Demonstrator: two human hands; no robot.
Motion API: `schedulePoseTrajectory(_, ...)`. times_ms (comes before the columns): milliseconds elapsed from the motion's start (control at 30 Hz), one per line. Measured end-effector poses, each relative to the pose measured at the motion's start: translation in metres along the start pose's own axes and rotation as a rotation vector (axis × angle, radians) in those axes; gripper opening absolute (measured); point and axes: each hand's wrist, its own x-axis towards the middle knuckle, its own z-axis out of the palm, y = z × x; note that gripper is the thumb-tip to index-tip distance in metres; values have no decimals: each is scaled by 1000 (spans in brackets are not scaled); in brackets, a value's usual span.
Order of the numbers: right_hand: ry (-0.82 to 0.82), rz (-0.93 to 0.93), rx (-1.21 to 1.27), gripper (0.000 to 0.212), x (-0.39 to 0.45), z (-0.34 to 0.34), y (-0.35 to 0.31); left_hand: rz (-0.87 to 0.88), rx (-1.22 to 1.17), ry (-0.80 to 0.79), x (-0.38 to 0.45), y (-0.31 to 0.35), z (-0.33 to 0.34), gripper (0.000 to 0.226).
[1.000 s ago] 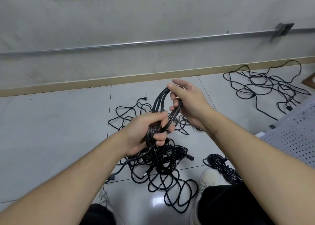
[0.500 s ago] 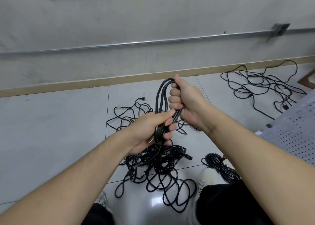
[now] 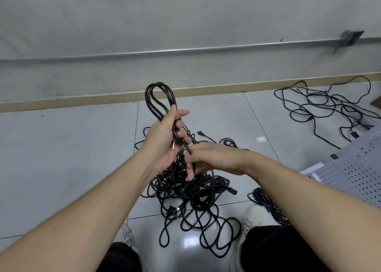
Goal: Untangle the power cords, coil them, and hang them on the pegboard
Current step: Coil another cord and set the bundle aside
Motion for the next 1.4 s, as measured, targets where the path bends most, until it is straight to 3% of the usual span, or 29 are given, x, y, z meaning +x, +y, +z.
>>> schedulePoseTrajectory(167, 130, -24, -70, 35, 3, -8, 0, 140, 129, 139, 6, 5, -8, 31)
schedulePoseTrajectory(333, 10, 108, -205, 32, -3, -12, 15, 261, 232, 292, 14, 6, -17, 29)
schedulePoseTrajectory(500, 232, -66, -261, 27, -16, -25, 5, 217, 552, 340, 19, 7, -29, 27)
schedulePoseTrajectory(700, 406, -261, -44, 13, -19, -23, -1, 207, 856, 169, 18, -1, -26, 28)
schedulePoseTrajectory(833, 603, -281, 10, 29, -19, -32, -1, 89, 940, -19, 3, -8, -16, 49)
schedulePoseTrajectory(1000, 661, -258, -63, 37, -18, -31, -2, 41, 1085, -199, -10, -7, -6, 89)
schedulePoseTrajectory(1067, 676, -258, -65, 42, -15, -31, -3, 26, 1063, -270, -11, -10, -6, 81)
schedulePoseTrajectory(1133, 677, -252, -56, 53, -16, -34, -5, 32, 1046, -314, -8, -11, -9, 63)
schedulePoseTrajectory(1200, 627, -207, -101, 57, -17, -37, -5, 19, 1044, -332, -6, -11, -9, 60)
schedulePoseTrajectory(1300, 413, -71, -165, 50, -23, -40, -1, -33, 1077, -367, -5, -15, -9, 64)
schedulePoseTrajectory(1400, 248, -58, -43, 45, -31, -47, 6, -32, 1051, -332, -5, -10, -12, 64)
